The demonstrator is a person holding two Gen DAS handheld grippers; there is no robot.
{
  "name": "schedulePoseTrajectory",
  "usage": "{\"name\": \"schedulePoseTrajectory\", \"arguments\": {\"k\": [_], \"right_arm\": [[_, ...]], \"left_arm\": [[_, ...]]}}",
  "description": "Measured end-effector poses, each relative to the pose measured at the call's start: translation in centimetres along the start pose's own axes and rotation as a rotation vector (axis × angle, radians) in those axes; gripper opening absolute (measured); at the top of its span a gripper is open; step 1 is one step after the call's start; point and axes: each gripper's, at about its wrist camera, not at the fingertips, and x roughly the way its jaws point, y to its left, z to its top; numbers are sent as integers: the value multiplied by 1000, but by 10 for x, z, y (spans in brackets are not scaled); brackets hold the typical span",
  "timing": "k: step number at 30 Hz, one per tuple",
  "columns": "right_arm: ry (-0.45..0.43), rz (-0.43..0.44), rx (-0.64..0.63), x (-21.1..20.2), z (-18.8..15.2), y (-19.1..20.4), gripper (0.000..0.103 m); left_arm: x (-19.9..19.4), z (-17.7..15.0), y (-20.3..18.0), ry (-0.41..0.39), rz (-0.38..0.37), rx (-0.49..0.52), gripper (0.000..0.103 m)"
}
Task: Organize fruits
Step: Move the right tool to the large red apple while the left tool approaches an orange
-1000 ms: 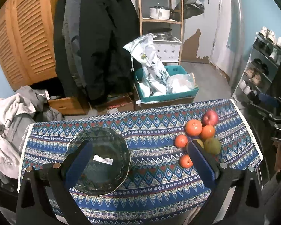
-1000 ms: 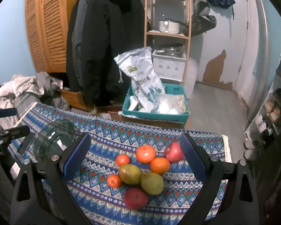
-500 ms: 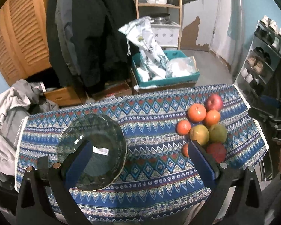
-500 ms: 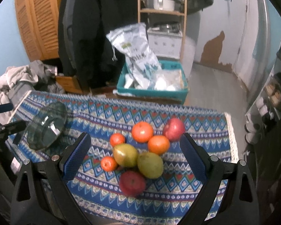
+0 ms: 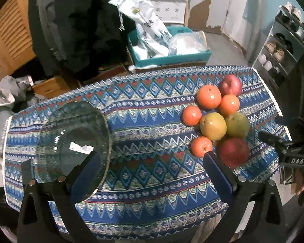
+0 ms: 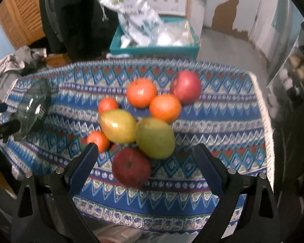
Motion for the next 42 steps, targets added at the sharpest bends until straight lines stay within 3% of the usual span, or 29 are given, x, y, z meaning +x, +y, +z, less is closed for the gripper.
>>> {"name": "schedulePoseTrajectory", "arguments": {"k": [14,32,34,37,42], "right_arm": [[146,11,-74,60,-20,24,94],[254,32,-56,120,-24,24,93],[262,55,-57,127,-25,27,91],[259,118,-59,131,-25,30,72],[229,92,-114,128,-34,35,72]], "left_arm": [[60,-11,-14,117,22,86,102],[94,-11,-27,155,-39,124,102],[97,-10,-30,160,-49,124,102],[101,-9,-35,161,-59,130,102],[107,-4,-46,169,-70,145,102]]}}
